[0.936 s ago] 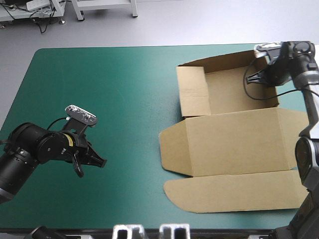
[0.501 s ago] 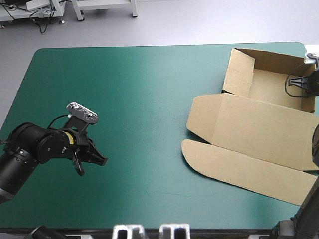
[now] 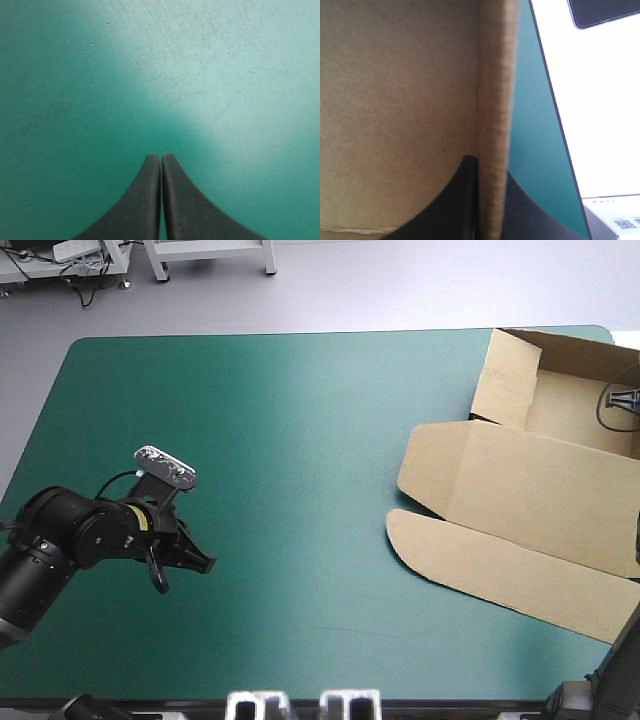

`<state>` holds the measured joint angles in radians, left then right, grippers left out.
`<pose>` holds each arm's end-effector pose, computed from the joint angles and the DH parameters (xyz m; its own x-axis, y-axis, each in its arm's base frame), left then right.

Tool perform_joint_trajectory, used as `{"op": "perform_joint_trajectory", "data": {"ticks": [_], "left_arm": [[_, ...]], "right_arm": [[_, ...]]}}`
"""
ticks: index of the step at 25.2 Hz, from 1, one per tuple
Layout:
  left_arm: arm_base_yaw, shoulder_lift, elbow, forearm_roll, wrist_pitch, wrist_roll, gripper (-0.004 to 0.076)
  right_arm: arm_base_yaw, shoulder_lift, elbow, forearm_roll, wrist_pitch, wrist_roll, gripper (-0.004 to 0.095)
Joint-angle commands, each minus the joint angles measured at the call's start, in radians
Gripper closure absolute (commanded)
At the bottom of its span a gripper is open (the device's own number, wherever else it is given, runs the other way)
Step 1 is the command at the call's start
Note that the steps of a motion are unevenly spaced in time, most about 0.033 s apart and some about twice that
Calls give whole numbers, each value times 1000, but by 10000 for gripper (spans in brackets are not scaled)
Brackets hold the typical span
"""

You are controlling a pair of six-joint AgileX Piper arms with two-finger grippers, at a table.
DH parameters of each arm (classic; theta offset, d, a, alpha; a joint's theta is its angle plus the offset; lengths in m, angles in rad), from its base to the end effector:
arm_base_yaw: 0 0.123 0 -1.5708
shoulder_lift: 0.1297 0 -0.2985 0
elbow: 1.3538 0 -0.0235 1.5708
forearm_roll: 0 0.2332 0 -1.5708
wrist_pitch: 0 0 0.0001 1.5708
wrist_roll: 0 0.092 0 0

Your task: Fold the box

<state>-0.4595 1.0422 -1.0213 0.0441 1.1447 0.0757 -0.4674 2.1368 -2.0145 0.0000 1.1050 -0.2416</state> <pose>0.1438 -0.0670 0.3560 -0.7462 0.4738 -0.4677 0.4983 0.8633 0.0796 0.4138 -0.2088 0.2838 -0.8954 0.1839 -0.4055 0.2434 0.9648 -0.0999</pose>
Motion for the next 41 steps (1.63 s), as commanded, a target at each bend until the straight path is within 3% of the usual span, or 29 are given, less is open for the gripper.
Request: {"op": "perform_joint_trajectory", "data": {"ticks": [1,2,3,4,5,7,9,13,15,22,27,32,41], "left_arm": [[-1,-15,-25,-7,-27,0,729],[-1,-15,-25,-7,-27,0,729],[-1,-15,-25,-7,-31,0,729],[-1,-15,-25,-7,-32,0,729],[-1,-15,-25,-3,-30,0,729],[-1,-15,-25,-3,-35,0,729],[-1,-15,-25,-3,-33,0,729],[-1,-15,-25,-3,-33,-7,729],[-1,-15,-25,0,-38,-7,729],[-1,-15,-25,-5,-56,-7,729],[-1,-15,-25,-29,-56,-7,729],[-1,-15,-25,-29,-56,-11,729],[-1,-15,-25,-57,-90,-11,729]], "right_arm": [[-27,-35,-32,-31,-42,14,895],[-30,-35,-32,-31,-42,16,858],[-30,-35,-32,-33,-46,-7,699],[-30,-35,-37,-39,-48,-9,610],[-30,-37,-62,-47,-44,0,354],[-30,-37,-117,-82,-21,56,52],[-30,-45,-202,-89,39,76,-14],[-30,-107,-331,38,138,56,76],[-28,-144,-343,135,143,21,183],[55,-267,-339,382,145,-64,910],[211,-350,-339,398,145,-86,927],[362,-436,-287,283,145,-86,928],[542,-737,282,272,143,-134,927]]}}
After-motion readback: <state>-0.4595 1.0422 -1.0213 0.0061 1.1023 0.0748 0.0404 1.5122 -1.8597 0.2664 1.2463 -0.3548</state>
